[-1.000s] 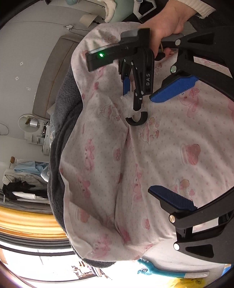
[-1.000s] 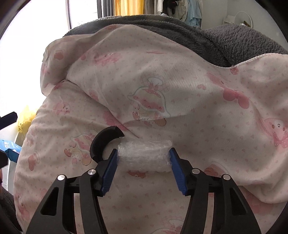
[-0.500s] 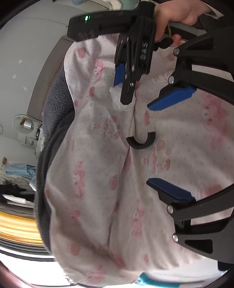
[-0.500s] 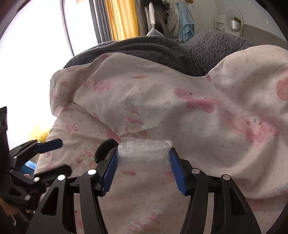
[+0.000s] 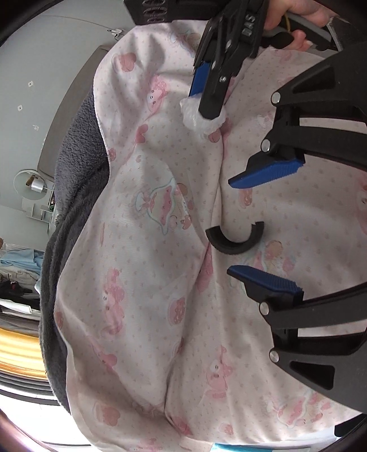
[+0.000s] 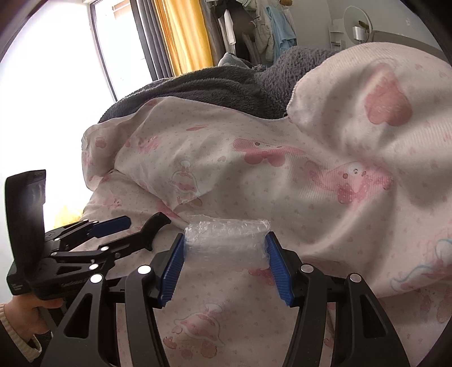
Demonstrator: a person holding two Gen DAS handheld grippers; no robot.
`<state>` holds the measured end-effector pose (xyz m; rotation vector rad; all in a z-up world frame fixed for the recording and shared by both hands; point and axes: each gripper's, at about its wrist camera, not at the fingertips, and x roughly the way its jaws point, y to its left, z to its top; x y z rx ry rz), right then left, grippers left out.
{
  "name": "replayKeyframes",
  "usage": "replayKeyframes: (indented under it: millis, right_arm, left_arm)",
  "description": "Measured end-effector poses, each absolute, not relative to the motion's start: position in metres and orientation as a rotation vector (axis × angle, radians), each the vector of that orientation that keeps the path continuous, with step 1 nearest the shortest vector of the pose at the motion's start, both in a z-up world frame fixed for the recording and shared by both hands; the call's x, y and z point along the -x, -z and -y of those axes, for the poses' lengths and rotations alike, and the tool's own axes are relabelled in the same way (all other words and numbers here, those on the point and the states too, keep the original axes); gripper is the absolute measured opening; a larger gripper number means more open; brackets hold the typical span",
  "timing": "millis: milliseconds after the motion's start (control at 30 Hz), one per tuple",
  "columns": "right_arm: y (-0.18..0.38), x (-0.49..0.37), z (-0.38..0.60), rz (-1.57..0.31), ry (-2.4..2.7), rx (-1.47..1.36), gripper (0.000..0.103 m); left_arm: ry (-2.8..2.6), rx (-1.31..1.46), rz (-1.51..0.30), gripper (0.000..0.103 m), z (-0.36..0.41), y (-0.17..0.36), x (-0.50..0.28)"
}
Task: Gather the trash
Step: 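Grasp the black curved hair clip with the left gripper while the right holds bubble wrap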
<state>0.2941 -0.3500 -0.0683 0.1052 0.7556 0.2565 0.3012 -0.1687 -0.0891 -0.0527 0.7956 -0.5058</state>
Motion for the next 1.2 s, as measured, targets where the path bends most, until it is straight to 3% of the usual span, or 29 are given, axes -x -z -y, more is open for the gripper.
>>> replayKeyframes:
  millis: [400,567,700,1200]
  right_arm:
    - [0.066,-0.283,0.357,-0.758,-0.279,-0.123,0.058]
    - [0.068,-0.280,0.358,-0.764,-0.280,-0.125,0.058]
    - [0.070,-0.278,0.357,-0.770,-0.277,-0.125,0.058]
    - [0.076,-0.266,0.334,-0.797,-0.275,-0.158,0.058]
  left_arm:
    - [0.457,0.077,-0.868,0.044,0.181,0.106,-0.333]
    - [0.442,0.067,-0.905,0.035,0.185,0.116,-0.341]
    - [0.440,0.065,-0.906,0.022,0.183,0.118,-0.341]
    - [0.468,0.004,-0.774,0.022,0.145,0.084,-0.281]
